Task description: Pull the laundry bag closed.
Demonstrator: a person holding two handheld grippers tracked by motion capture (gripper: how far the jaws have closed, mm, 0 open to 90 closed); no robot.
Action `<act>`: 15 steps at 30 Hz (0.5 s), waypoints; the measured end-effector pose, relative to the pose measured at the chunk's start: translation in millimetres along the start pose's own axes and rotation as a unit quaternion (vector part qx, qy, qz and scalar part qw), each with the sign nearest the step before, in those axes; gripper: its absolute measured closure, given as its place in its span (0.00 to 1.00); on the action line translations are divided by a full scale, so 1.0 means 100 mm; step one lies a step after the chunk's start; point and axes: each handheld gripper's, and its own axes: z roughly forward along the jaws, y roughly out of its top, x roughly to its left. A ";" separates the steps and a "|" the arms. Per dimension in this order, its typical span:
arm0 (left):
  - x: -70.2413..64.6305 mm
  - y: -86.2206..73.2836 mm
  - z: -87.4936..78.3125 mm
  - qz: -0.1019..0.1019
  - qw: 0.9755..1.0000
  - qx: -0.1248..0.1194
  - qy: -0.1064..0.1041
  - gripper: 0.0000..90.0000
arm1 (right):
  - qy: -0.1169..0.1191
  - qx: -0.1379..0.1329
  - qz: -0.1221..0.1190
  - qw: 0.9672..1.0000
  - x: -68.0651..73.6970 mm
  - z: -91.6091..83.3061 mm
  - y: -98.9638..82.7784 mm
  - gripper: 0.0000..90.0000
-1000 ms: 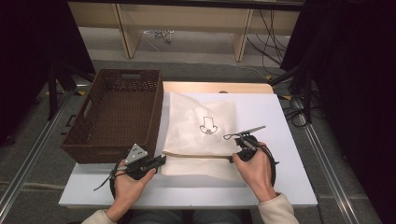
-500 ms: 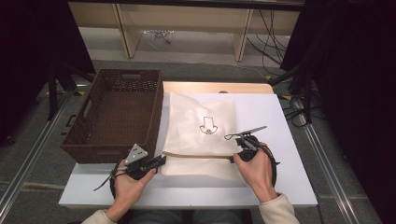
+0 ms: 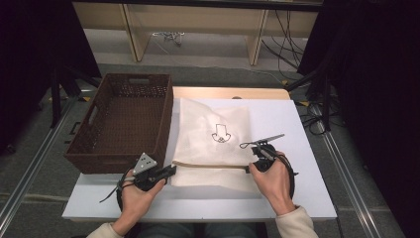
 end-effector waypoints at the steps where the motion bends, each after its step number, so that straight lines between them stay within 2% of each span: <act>1: 0.00 0.00 0.00 0.000 1.000 0.000 -0.001 0.95 | -0.003 0.000 0.004 1.000 0.00 0.00 0.00 0.97; 6: 0.00 0.00 0.00 0.000 1.000 0.000 -0.001 0.95 | -0.002 0.002 0.006 1.000 -0.01 -0.01 0.00 0.97; 9: 0.00 0.00 0.00 0.001 1.000 0.001 0.000 0.95 | -0.006 -0.003 -0.003 1.000 -0.03 0.00 -0.01 0.97; 10: 0.00 0.00 0.00 0.000 1.000 0.001 -0.001 0.95 | -0.002 -0.001 0.004 1.000 -0.03 -0.01 -0.01 0.97; 15: 0.00 0.00 0.00 0.001 1.000 0.002 -0.001 0.95 | -0.002 0.000 0.006 1.000 -0.03 -0.01 -0.01 0.97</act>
